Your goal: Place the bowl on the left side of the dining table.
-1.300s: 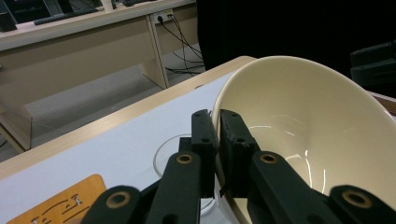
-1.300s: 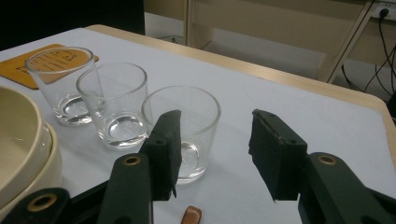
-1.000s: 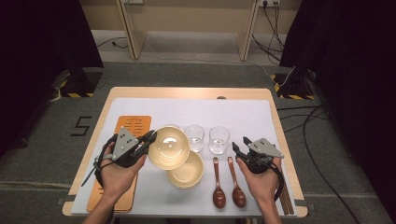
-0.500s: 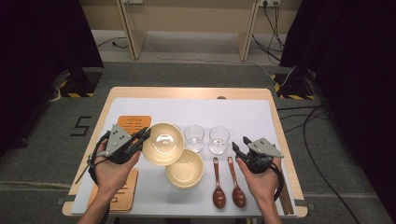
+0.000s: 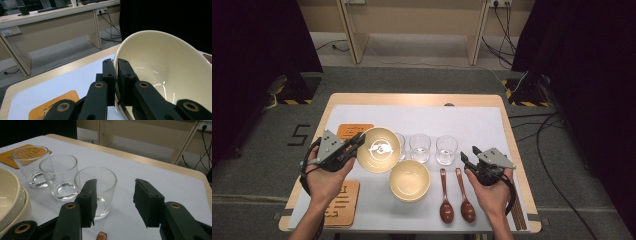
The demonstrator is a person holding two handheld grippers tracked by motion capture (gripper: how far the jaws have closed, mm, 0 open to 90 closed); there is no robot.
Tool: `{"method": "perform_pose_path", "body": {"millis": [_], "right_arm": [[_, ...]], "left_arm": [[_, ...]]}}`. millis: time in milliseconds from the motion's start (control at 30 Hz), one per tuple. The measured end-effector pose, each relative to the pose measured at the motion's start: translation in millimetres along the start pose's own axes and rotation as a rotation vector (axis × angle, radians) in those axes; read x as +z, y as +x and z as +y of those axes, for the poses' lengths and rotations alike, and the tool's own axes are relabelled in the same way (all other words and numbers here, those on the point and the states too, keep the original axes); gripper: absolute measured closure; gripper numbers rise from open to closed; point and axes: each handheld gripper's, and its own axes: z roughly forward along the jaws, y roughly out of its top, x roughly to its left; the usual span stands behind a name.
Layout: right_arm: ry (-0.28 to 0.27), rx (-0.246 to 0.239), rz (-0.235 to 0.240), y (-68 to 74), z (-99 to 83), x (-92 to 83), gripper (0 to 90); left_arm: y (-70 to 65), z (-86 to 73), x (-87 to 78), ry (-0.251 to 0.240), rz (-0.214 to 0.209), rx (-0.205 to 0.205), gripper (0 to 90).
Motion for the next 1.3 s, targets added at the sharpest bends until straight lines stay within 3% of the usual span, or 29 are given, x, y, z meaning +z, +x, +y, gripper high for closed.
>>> {"method": "perform_pose_path", "body": {"millis": [867,1300], "right_arm": [[-0.002,-0.001,-0.002,0.2,-0.2,0.2,53.7],[-0.002,-0.001,-0.006,-0.3,-0.2,0.1,53.7]], "left_arm": [[28.4,-8.1,3.6,0.023,0.065,-0.045,84.5],[39.3,-10.2,8.5,0.041,0.092,-0.045,84.6]]}}
